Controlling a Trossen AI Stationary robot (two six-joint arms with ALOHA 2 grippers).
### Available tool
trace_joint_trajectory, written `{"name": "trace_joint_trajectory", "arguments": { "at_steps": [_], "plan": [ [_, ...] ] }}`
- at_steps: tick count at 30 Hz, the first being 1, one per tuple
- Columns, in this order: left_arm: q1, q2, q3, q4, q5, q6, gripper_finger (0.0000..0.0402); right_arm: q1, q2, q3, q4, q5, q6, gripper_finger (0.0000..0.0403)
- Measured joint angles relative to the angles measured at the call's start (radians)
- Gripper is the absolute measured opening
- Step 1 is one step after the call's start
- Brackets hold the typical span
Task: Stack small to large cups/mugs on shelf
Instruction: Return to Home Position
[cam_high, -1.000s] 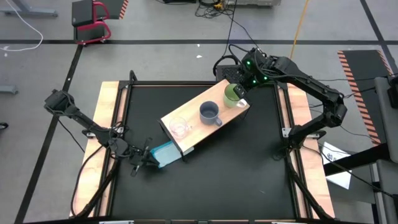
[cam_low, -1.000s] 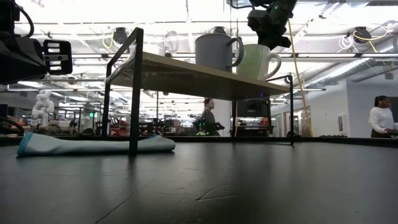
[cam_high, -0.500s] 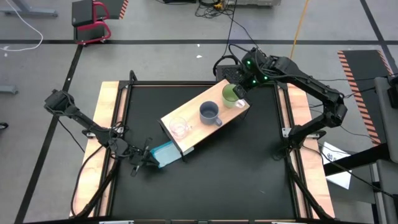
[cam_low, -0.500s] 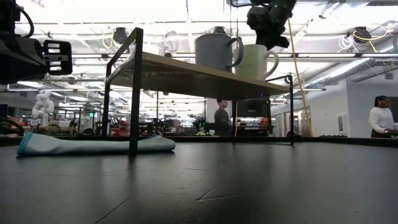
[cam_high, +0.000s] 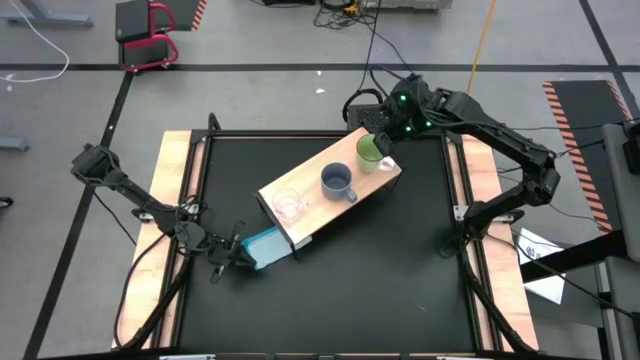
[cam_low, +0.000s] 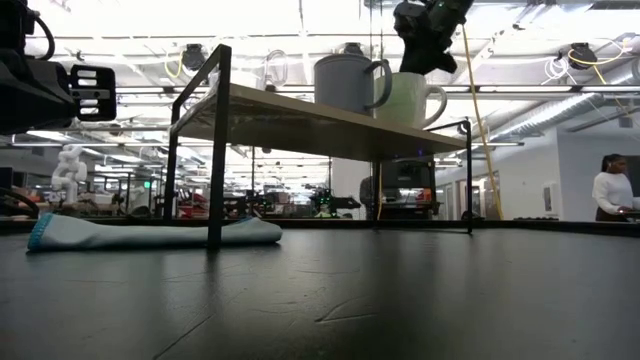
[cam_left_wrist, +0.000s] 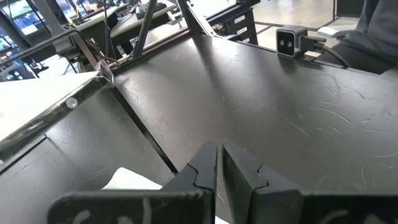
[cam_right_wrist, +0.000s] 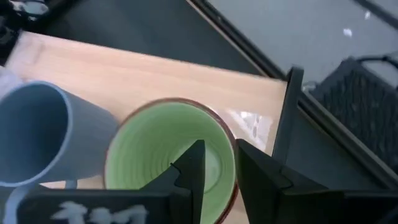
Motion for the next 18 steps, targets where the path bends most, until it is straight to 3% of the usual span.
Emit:
{"name": "trace_joint_trajectory", "arguments": {
  "at_steps": [9,15,18],
  "plan": [
    [0.000,0.000,0.000,0.019,0.000,0.000,0.0026,0.011,-0.161,0.000,0.073,0.002,-0.074,0.0072],
    [0.000,0.000,0.000,0.021,-0.001,-0.004,0.0026,0.104,-0.325,-0.005,0.002,0.003,-0.180,0.0012],
    [0.000,0.000,0.000,0.039,-0.001,0.004,0.0026,0.186,-0.406,-0.047,0.028,0.002,-0.178,0.0006]
  ]
}}
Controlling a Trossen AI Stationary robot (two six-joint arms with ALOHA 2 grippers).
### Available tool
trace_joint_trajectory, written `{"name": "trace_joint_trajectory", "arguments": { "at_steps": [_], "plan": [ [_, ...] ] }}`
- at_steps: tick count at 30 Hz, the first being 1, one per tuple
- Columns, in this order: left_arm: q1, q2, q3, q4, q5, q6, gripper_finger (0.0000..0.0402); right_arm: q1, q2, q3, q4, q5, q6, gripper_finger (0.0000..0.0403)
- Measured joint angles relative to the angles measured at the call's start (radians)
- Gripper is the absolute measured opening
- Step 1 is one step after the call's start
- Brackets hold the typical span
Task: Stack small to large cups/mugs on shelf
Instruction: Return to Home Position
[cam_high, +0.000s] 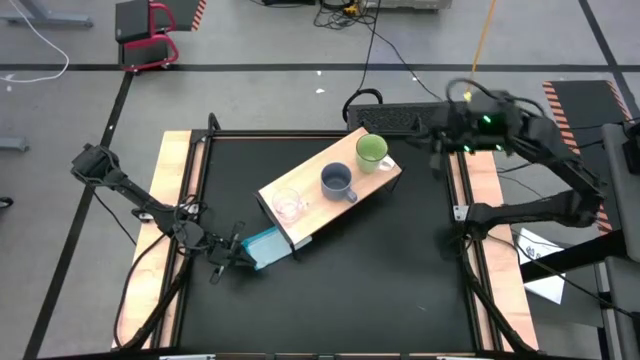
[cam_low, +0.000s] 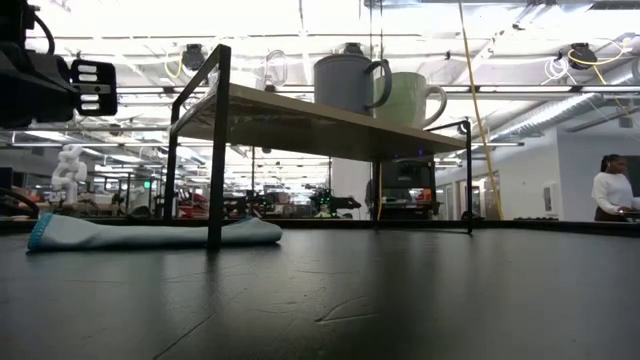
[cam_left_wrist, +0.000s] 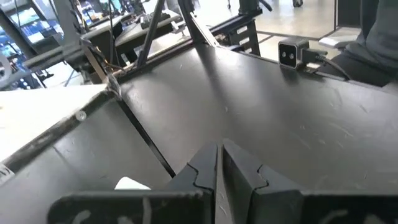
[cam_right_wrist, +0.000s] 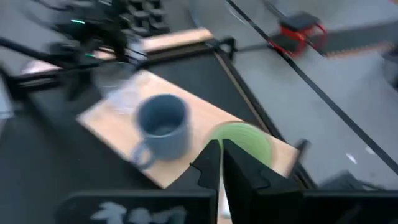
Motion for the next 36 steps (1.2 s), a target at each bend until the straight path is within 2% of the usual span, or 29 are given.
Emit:
{"name": "trace_joint_trajectory", "arguments": {
  "at_steps": [7,14,17,26,32,36],
  "plan": [
    [0.000,0.000,0.000,0.040,0.000,0.029,0.0026,0.131,-0.171,-0.186,0.078,0.001,0.020,0.0001],
    [-0.001,0.000,0.000,0.087,-0.001,0.045,0.0025,0.182,-0.340,-0.412,0.164,0.001,0.052,0.0001],
    [-0.009,0.000,0.000,0.093,-0.002,0.083,0.0008,0.201,-0.408,-0.506,0.201,0.001,0.058,0.0000],
    [-0.049,0.000,0.000,0.114,-0.075,0.116,0.0002,0.280,-0.619,-0.774,0.324,0.001,0.071,0.0000],
    [-0.061,-0.001,0.000,0.145,-0.087,0.132,0.0001,0.326,-0.744,-0.893,0.399,-0.008,0.070,0.0000],
    [-0.061,0.000,0.000,0.144,-0.088,0.106,0.0001,0.352,-0.802,-0.964,0.446,-0.056,0.064,0.0000]
  ]
}}
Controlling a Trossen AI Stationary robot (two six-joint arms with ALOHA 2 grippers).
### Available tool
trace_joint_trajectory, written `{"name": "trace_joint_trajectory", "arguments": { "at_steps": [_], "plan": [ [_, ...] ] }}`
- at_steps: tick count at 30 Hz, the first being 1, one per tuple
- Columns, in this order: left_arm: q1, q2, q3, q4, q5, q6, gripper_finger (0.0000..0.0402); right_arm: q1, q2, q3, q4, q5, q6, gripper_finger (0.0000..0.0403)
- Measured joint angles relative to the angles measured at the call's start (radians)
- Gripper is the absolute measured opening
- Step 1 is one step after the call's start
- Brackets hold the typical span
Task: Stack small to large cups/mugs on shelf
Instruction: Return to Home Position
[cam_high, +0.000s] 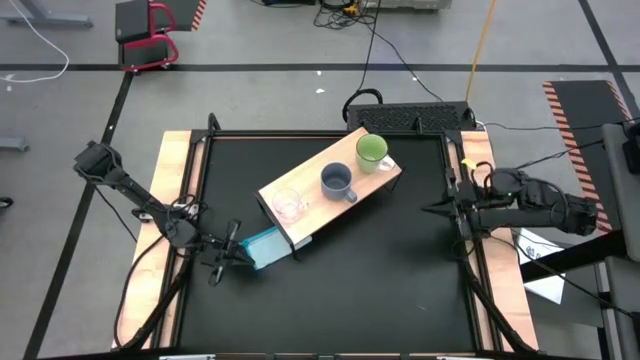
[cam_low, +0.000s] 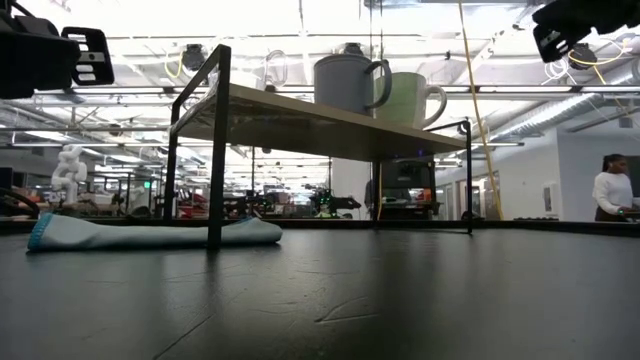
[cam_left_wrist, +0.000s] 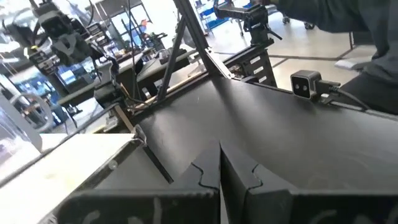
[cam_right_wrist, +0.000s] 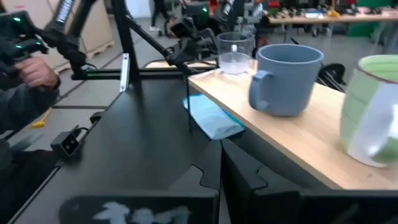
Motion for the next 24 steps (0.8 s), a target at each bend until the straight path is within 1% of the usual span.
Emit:
{"name": "trace_joint_trajectory", "arguments": {
  "at_steps": [3,7,14,19,21,24],
  "plan": [
    [0.000,0.000,0.000,0.000,0.000,-0.041,0.0001,0.012,-0.025,-0.057,0.062,0.001,0.032,0.0000],
    [0.000,0.000,0.000,0.000,0.000,-0.051,0.0001,0.032,-0.030,-0.141,0.200,0.001,0.064,0.0000],
    [0.000,0.000,0.000,0.007,-0.026,-0.051,0.0001,0.093,-0.030,-0.267,0.362,-0.002,0.062,0.0000],
    [0.000,0.000,0.000,0.007,-0.026,-0.051,0.0000,0.138,-0.025,-0.352,0.517,-0.001,0.063,0.0000],
    [0.000,0.000,0.000,0.006,-0.026,-0.051,0.0000,0.160,-0.021,-0.380,0.559,-0.002,0.067,0.0000],
    [0.000,0.000,0.000,0.003,-0.026,-0.051,0.0000,0.198,-0.013,-0.411,0.578,-0.001,0.069,0.0000]
  ]
}}
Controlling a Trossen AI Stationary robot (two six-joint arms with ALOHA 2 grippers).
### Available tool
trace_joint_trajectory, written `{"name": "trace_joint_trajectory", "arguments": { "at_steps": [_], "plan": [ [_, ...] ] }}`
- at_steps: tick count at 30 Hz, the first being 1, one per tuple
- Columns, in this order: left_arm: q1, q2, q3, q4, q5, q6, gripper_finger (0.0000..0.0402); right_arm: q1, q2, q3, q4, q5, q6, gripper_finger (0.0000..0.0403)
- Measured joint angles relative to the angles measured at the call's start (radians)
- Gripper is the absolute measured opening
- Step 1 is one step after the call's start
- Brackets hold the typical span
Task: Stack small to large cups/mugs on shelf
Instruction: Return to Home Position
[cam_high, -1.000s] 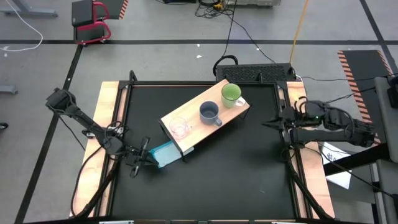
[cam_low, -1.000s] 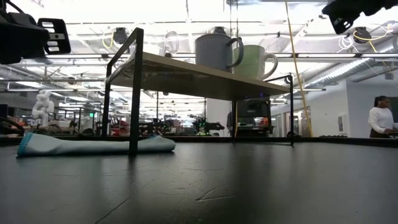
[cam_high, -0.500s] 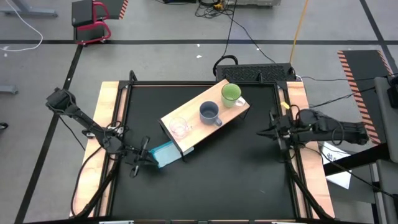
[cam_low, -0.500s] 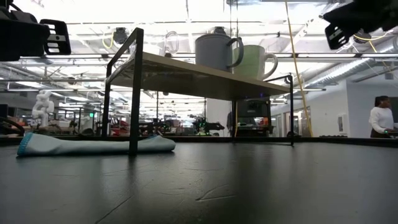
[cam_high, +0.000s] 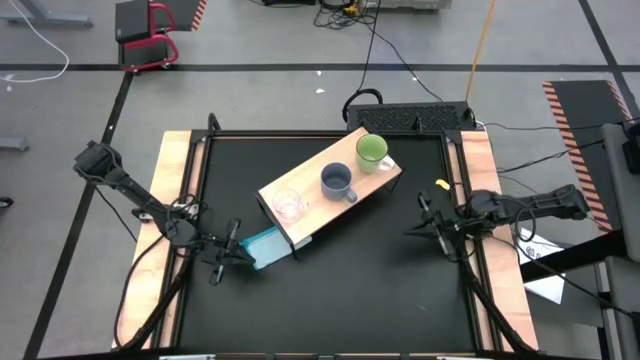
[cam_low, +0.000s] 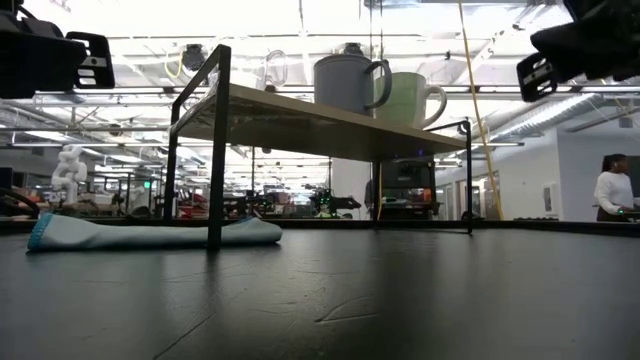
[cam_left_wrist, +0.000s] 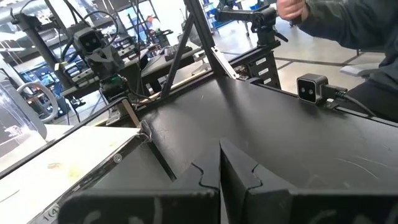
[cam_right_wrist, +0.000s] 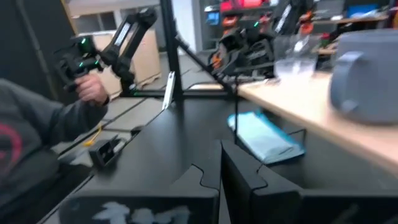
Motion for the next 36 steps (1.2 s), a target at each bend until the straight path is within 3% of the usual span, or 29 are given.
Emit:
{"name": "trace_joint_trajectory", "arguments": {
  "at_steps": [12,20,25,32,36],
  "plan": [
    [0.000,0.000,0.000,-0.031,0.008,-0.036,0.0000,0.137,0.015,-0.087,0.078,0.007,-0.155,0.0000],
    [-0.002,-0.004,0.000,-0.034,0.025,0.030,0.0000,0.166,0.014,-0.123,0.105,0.009,-0.217,0.0000],
    [-0.058,-0.054,0.000,-0.033,-0.060,0.138,0.0000,0.170,0.014,-0.128,0.144,0.010,-0.226,0.0000],
    [-0.170,-0.171,0.000,-0.112,-0.282,0.219,0.0000,0.170,0.013,-0.128,0.167,0.049,-0.283,0.0000],
    [-0.168,-0.241,0.000,-0.197,-0.306,0.192,0.0000,0.169,0.013,-0.128,0.159,0.064,-0.325,0.0000]
  ]
}}
